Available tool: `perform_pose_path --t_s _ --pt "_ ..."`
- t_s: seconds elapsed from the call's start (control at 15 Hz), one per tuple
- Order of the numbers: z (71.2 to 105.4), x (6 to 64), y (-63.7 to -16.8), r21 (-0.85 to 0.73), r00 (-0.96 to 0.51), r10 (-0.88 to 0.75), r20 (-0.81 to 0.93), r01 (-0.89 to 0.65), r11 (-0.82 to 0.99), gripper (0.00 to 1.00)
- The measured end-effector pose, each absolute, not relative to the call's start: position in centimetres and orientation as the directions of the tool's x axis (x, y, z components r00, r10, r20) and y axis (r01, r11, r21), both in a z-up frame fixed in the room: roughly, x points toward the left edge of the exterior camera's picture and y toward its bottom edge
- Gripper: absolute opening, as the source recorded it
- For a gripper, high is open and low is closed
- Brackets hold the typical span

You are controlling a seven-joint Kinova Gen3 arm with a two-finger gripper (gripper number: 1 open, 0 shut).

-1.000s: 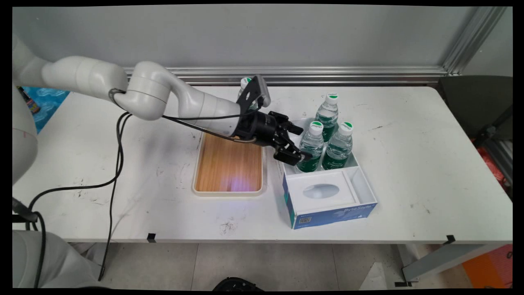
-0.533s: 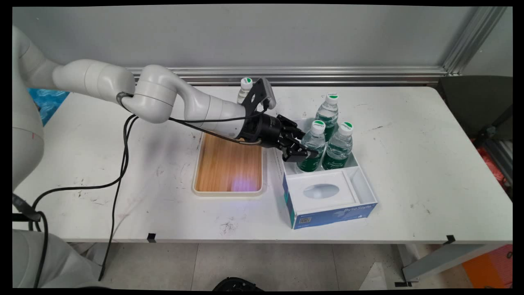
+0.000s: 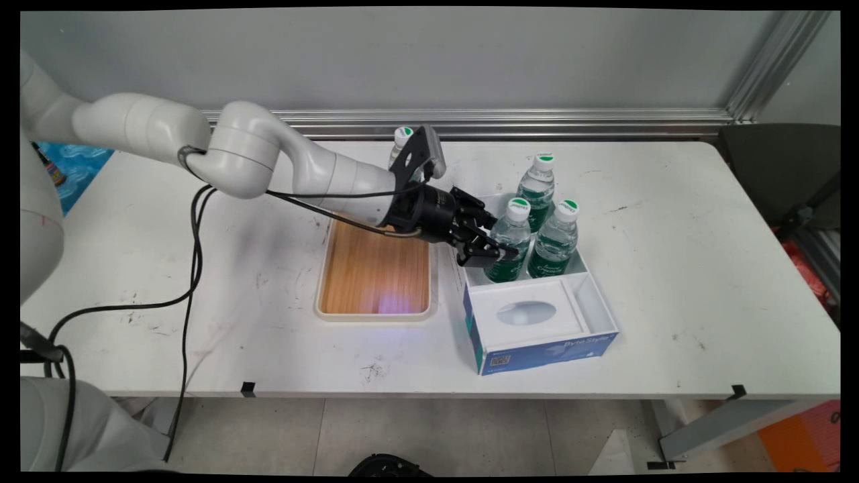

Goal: Place the picked object on the tray

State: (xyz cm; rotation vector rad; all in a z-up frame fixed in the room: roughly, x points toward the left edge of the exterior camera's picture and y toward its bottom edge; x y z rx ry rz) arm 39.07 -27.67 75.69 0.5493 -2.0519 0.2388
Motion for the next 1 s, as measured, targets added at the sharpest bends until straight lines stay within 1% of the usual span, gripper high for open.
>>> perform_pose_path --t_s 0.53,0.73,1.0 --pt "80.9 40.6 -26.2 0.025 -0.434 -0.226 0.872 -0.423 0.906 0.00" --pt "82.1 42.7 -25.4 -0.012 -0.513 -0.241 0.824 -0.441 0.897 0.00" --pt "83.8 45.4 -25.1 -0.014 -0.552 -0.268 0.789 -0.453 0.892 0.00"
